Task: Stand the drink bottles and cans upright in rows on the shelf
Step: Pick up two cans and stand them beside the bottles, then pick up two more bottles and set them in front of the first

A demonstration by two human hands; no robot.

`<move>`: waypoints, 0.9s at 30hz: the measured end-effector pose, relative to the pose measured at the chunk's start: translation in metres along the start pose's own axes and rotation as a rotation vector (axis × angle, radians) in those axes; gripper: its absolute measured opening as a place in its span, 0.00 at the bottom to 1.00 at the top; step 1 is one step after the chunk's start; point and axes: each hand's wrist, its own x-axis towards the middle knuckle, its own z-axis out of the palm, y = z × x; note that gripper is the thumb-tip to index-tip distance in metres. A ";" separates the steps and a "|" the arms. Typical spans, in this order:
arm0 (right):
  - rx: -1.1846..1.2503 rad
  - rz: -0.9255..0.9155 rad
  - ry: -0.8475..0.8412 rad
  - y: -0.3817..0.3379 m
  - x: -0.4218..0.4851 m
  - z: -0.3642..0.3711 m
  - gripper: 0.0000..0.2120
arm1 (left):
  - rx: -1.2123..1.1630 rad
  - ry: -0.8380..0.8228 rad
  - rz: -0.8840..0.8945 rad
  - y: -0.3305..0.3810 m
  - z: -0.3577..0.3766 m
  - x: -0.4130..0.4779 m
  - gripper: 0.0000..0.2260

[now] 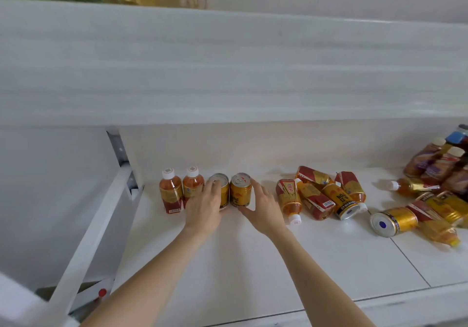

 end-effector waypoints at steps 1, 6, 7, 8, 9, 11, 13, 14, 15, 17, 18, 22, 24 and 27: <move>-0.060 -0.019 0.003 0.001 -0.006 -0.004 0.38 | 0.009 0.019 0.056 0.002 -0.003 -0.003 0.34; -0.266 -0.057 0.034 0.019 -0.038 -0.027 0.42 | 0.051 -0.020 0.248 0.016 -0.016 -0.018 0.41; -0.290 -0.060 0.052 0.024 -0.044 -0.034 0.42 | 0.066 -0.018 0.273 0.020 -0.018 -0.019 0.41; -0.314 -0.059 0.070 0.029 -0.050 -0.041 0.43 | 0.081 -0.017 0.292 0.024 -0.020 -0.021 0.42; -0.337 -0.054 0.085 0.034 -0.056 -0.048 0.43 | 0.096 -0.013 0.306 0.028 -0.022 -0.022 0.42; -0.365 -0.035 0.102 0.047 -0.066 -0.062 0.44 | 0.110 0.000 0.325 0.036 -0.025 -0.023 0.43; -0.384 -0.010 0.120 0.061 -0.075 -0.075 0.43 | 0.108 -0.010 0.344 0.045 -0.027 -0.023 0.43; -0.388 0.003 0.135 0.068 -0.078 -0.081 0.43 | 0.109 -0.021 0.351 0.050 -0.027 -0.022 0.43; -0.388 0.016 0.149 0.075 -0.081 -0.087 0.43 | 0.112 -0.030 0.355 0.054 -0.027 -0.022 0.43; -0.389 0.045 0.158 0.089 -0.085 -0.098 0.43 | 0.126 -0.043 0.359 0.064 -0.026 -0.021 0.43; -0.391 0.061 0.156 0.096 -0.086 -0.104 0.43 | 0.132 -0.049 0.356 0.070 -0.026 -0.020 0.43; -0.424 0.108 0.120 0.128 -0.083 -0.124 0.44 | 0.154 -0.071 0.343 0.093 -0.020 -0.015 0.44; -0.424 0.102 0.107 0.144 -0.080 -0.135 0.43 | 0.160 -0.070 0.328 0.106 -0.017 -0.012 0.44; -0.408 0.079 0.087 0.169 -0.074 -0.154 0.42 | 0.168 -0.083 0.286 0.126 -0.009 -0.009 0.45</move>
